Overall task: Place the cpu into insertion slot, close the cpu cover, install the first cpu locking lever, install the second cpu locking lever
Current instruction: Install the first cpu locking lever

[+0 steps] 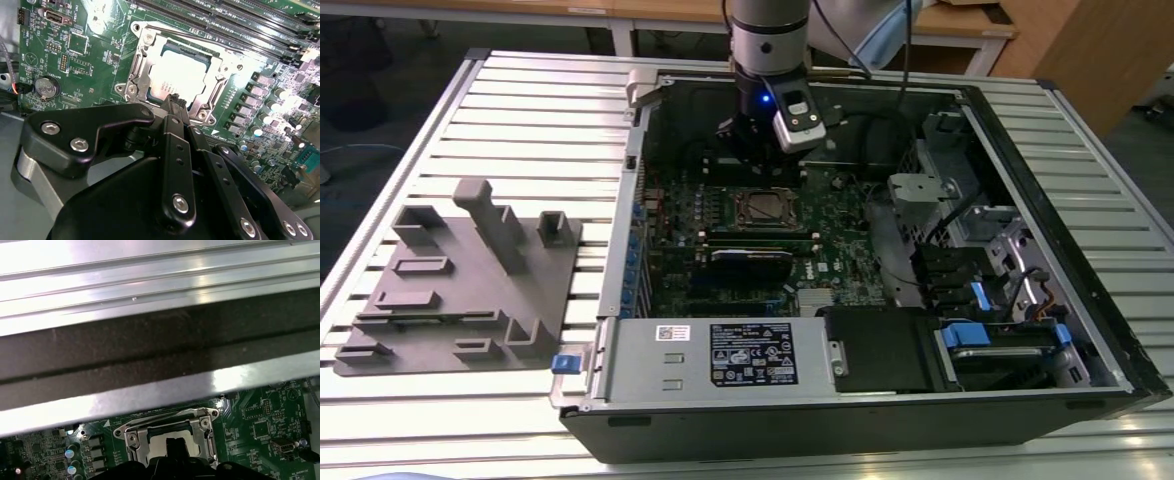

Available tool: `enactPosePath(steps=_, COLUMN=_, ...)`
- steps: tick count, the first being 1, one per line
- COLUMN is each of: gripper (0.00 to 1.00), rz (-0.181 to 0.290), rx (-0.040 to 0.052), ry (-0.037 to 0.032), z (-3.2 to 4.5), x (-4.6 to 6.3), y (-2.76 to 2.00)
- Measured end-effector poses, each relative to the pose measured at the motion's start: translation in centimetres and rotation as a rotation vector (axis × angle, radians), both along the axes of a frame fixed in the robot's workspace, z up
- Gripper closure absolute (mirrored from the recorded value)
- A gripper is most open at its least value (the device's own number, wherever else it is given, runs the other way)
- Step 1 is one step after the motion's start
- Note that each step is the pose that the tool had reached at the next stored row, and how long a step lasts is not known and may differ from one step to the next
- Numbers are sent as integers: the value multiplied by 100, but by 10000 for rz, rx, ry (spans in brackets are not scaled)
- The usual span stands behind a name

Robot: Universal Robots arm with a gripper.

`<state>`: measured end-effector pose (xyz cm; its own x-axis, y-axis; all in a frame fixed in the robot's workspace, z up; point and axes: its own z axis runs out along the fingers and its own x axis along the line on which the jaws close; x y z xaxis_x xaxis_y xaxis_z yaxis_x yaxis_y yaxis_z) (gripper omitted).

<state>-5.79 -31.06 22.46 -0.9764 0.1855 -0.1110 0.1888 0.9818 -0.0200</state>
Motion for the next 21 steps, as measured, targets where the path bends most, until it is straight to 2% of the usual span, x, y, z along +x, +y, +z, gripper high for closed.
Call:
enactPosePath(steps=11, gripper=89, rz=0, rx=0, ry=0, z=7, x=0, y=-1)
enactPosePath(steps=21, gripper=89, rz=-1, rx=1, ry=-1, z=6, x=0, y=-32)
